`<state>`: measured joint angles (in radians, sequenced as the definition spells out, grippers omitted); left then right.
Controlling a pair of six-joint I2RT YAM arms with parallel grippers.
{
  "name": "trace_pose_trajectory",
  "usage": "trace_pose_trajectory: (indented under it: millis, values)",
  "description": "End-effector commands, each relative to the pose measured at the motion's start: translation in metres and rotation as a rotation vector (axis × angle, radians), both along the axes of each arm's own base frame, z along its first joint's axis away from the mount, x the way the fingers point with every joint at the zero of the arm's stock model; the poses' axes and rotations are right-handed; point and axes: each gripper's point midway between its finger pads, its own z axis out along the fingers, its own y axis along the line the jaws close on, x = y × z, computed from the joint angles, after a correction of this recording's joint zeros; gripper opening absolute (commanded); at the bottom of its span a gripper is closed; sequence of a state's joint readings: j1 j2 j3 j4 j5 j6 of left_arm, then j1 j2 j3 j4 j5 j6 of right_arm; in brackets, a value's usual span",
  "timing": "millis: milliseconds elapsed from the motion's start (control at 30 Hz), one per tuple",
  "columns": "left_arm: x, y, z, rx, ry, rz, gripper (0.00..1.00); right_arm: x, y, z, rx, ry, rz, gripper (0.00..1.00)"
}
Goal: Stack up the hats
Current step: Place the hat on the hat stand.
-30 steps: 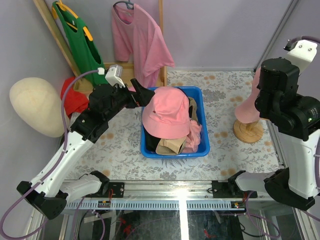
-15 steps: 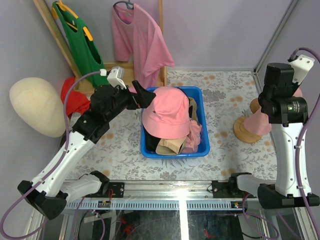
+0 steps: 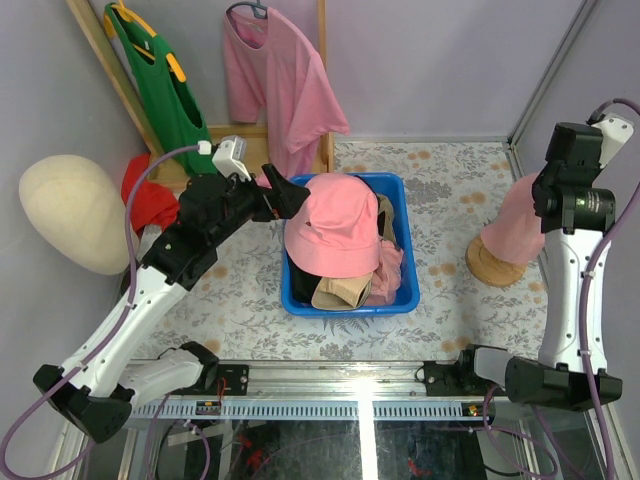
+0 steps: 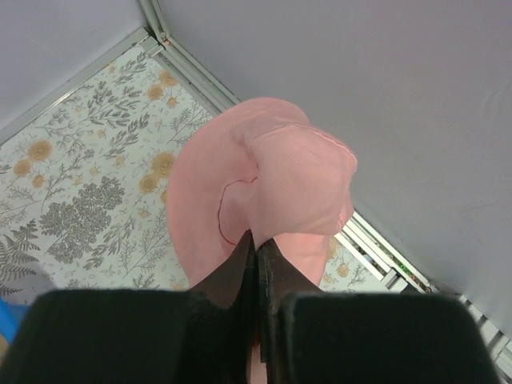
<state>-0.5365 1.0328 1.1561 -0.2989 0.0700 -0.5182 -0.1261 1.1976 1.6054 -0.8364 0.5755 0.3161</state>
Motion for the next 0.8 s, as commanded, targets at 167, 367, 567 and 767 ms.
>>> trace_pose_trajectory:
  millis: [167, 367, 567, 767]
  values:
    - [0.004, 0.006, 0.016, -0.025, -0.088, 0.037, 0.99, 0.039, 0.006, 0.031, 0.073, -0.132, 0.081, 0.01]
    - [0.007, 0.011, 0.014, -0.025, -0.101, 0.060, 1.00, 0.052, 0.008, 0.050, 0.089, -0.181, 0.094, 0.02]
    - [0.012, 0.016, 0.005, -0.030, -0.092, 0.075, 1.00, 0.055, 0.010, 0.018, 0.112, -0.111, 0.098, 0.03]
    - [0.015, 0.016, 0.000, -0.025, -0.081, 0.076, 1.00, 0.043, 0.011, -0.032, 0.131, -0.038, 0.082, 0.04]
